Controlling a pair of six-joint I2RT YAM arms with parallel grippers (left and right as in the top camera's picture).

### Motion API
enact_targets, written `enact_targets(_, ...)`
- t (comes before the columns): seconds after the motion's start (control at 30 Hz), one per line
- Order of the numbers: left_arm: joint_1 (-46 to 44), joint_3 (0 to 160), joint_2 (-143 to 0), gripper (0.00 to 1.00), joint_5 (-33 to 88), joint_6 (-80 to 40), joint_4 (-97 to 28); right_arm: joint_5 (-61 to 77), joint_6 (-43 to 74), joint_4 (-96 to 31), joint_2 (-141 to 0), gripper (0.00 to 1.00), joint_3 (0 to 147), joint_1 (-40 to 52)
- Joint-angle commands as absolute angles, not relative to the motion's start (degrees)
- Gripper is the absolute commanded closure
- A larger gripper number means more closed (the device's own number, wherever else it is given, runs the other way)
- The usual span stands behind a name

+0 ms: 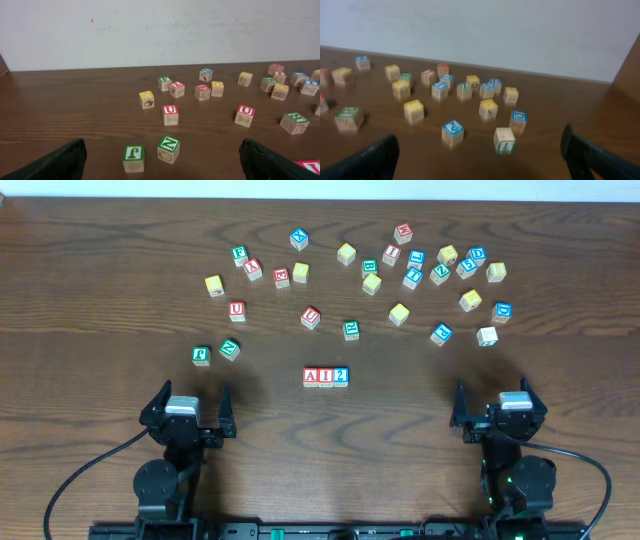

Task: Spell out AI2

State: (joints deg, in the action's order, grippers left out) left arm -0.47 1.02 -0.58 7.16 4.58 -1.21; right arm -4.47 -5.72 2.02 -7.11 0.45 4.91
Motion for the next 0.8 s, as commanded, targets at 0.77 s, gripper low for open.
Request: enact_targets(0.77, -0.2, 0.2, -0.2, 0.04, 8.0, 5.1, -3.5, -0.5, -3.5, -4.4, -0.3, 0.01, 0.3, -0.2)
